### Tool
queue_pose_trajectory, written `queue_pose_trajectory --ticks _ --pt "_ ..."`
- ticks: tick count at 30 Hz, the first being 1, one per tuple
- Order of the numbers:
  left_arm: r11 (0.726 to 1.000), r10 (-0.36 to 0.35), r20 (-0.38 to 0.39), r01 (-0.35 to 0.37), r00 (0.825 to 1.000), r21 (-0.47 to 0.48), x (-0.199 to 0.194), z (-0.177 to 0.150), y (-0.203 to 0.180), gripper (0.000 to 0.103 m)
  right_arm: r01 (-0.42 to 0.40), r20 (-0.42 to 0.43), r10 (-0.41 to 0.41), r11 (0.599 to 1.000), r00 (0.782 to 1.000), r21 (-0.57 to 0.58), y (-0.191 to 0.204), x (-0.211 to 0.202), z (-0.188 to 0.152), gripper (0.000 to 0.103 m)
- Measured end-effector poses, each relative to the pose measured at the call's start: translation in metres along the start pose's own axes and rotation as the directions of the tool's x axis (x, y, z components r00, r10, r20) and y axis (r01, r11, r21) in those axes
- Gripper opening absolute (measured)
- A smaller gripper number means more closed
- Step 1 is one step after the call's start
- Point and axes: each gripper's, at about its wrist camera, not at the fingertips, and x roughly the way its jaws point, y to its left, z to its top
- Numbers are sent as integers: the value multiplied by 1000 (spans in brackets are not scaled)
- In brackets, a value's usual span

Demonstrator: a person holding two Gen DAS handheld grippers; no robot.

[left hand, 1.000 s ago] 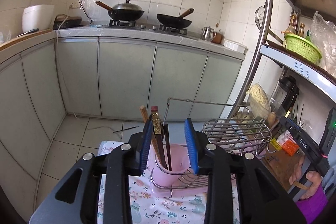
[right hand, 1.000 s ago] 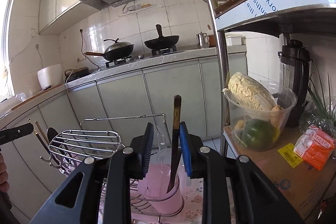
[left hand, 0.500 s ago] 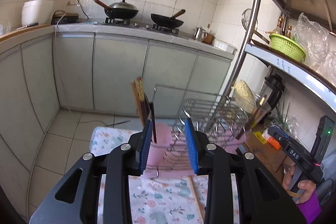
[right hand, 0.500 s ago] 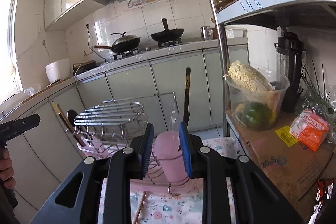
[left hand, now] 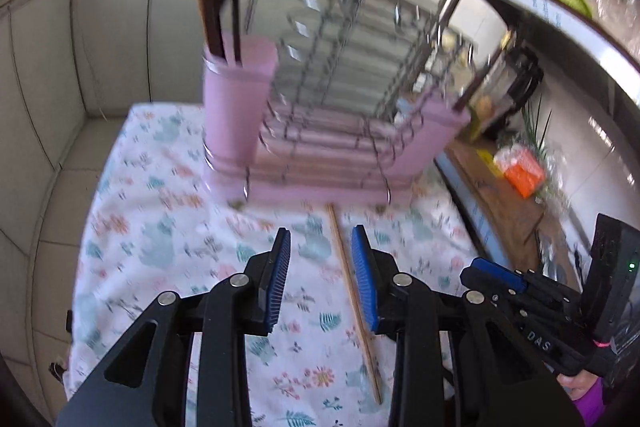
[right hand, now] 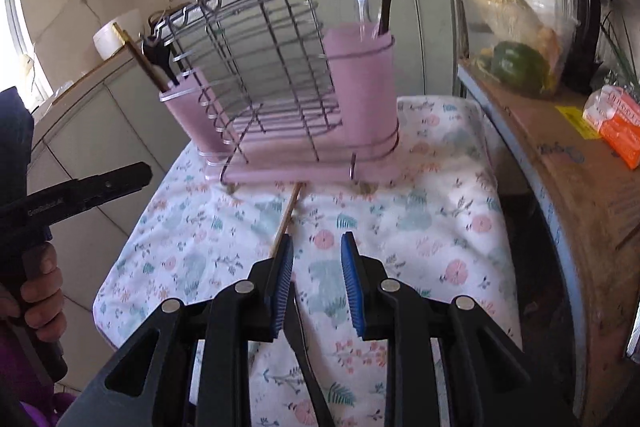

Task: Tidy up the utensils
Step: 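Lower both tools back toward the remaining wooden chopstick on the tablecloth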

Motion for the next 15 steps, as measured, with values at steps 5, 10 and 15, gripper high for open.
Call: queue_pose_trajectory --ticks 5,10,15 --pt "1000 -9 -138 13 990 24 42 -25 -19 32 -33 -93 31 999 995 -21 4 11 -30 24" --pt "998 42 -224 -30 974 57 78 -42 -31 32 -45 -166 36 998 985 -49 8 20 -50 24" --pt "996 86 -261 -73 962 59 100 -52 -34 28 -33 -228 20 998 974 -57 7 30 -61 24"
